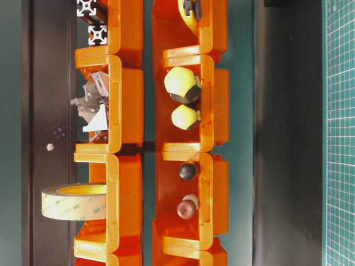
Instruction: Pick scraper from container rack with left arm.
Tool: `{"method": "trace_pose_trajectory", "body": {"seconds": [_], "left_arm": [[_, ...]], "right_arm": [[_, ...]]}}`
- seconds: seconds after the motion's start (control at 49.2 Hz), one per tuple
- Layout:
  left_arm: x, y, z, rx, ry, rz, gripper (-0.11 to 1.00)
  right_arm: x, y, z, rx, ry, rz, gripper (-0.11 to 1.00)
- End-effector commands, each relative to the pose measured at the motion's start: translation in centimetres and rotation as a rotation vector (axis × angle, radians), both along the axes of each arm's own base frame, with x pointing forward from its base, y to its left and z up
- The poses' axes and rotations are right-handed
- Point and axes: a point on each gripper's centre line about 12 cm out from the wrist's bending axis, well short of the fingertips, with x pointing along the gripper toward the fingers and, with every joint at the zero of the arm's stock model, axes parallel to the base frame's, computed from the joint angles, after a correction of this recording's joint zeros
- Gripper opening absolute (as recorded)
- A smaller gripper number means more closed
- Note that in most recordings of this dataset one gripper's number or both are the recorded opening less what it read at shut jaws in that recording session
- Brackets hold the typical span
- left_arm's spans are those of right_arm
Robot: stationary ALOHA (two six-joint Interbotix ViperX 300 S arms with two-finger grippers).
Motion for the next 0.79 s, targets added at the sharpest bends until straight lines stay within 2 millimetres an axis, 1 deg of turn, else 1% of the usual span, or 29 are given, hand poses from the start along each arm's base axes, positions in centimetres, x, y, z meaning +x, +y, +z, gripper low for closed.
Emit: {"method": "trace_pose_trajectory", "body": {"seconds": [0.0,0.061,0.102,0.122,0.203,0.325,0.427,0.467,0.528,0.61,0.671,0.772], "left_arm": [[0.1,-0.8,2.4,-0.008,-0.02,-0.044,0.06],[0.0,-1.4,3.3,-0.054,0.033,-0.075,0.06],[-0.1,-1.7,3.9,-0.066,0.064,-0.092,0.0],[-0.3,-1.9,4.3,-0.076,0.079,-0.098,0.0],[-1.0,-2.5,6.0,-0.093,0.112,-0.13,0.0],[-2.0,-3.1,8.8,-0.118,0.13,-0.168,0.0],[-2.4,-2.9,10.6,-0.236,0.123,-0.168,0.0],[-2.4,-2.6,11.1,-0.306,0.115,-0.152,0.0],[-2.3,-2.3,11.2,-0.417,0.12,-0.137,0.0],[-2.3,-2.8,11.1,-0.482,0.138,-0.166,0.0],[-2.4,-3.4,11.4,-0.449,0.139,-0.2,0.0],[-1.9,-4.3,12.3,-0.332,0.151,-0.235,0.0]], "right_arm": [[0.5,-0.2,0.9,0.014,-0.02,-0.01,0.02],[0.5,-0.2,0.6,0.039,0.001,-0.015,0.01],[0.4,-0.1,0.5,0.055,0.018,-0.015,0.01],[0.4,-0.1,0.4,0.059,0.021,-0.016,0.01],[0.4,-0.1,0.4,0.076,0.029,-0.018,0.01],[0.5,-0.1,1.4,0.082,0.004,-0.018,0.01],[0.5,-0.1,1.9,0.087,-0.01,-0.018,0.01],[0.6,-0.1,2.1,0.088,-0.016,-0.016,0.01],[0.6,-0.1,2.4,0.09,-0.023,-0.016,0.01],[0.7,-0.1,2.8,0.093,-0.03,-0.016,0.01],[0.7,-0.1,3.0,0.097,-0.033,-0.016,0.01],[0.7,-0.1,3.1,0.111,-0.036,-0.018,0.01]]}}
